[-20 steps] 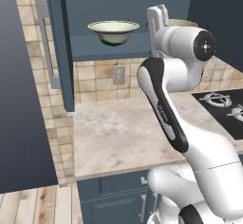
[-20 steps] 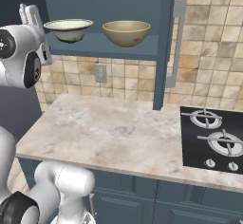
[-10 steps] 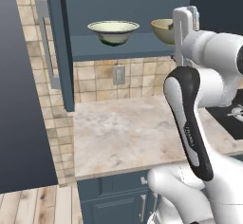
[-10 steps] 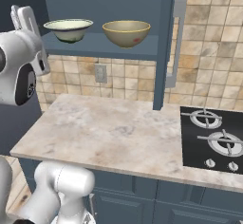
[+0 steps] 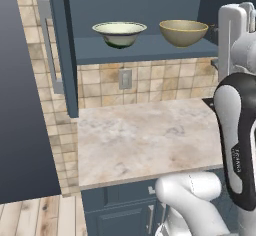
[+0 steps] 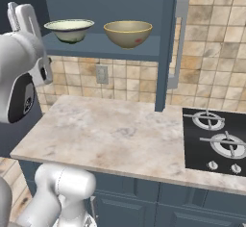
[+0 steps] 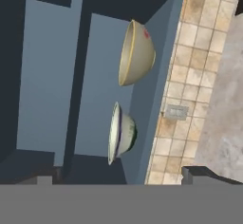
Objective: Open the cabinet. Pick the bowls from the counter and place them in the cabinet. Then close the cabinet.
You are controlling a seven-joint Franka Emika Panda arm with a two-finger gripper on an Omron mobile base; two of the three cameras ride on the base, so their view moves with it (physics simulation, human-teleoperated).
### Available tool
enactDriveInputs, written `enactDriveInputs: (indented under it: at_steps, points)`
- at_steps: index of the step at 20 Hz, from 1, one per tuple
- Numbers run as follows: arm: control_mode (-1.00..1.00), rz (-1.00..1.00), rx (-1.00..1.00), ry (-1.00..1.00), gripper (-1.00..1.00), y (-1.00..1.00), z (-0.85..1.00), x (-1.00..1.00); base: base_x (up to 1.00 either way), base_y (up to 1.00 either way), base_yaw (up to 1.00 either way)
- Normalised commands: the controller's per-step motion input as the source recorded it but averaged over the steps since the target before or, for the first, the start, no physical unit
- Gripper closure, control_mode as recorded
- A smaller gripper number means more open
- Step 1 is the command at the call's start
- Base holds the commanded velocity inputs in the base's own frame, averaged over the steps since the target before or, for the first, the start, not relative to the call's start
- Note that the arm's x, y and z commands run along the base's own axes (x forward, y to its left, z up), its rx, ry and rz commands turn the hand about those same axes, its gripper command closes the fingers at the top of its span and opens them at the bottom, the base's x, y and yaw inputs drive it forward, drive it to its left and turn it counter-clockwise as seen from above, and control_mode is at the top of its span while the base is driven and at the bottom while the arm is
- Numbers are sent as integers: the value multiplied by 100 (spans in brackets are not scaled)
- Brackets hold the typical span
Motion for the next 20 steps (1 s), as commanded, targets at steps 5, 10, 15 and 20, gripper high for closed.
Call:
enactDriveInputs:
  at_steps: [5,10,15,20]
  points:
    - [-100,0,0,22,-100,-37,10,-62,0,0,0]
    - [-100,0,0,-4,-100,-41,-2,-93,0,0,0]
    - [-100,0,0,-9,-100,-41,-4,-90,0,0,0]
    - [-100,0,0,0,-100,-33,0,-48,0,0,0]
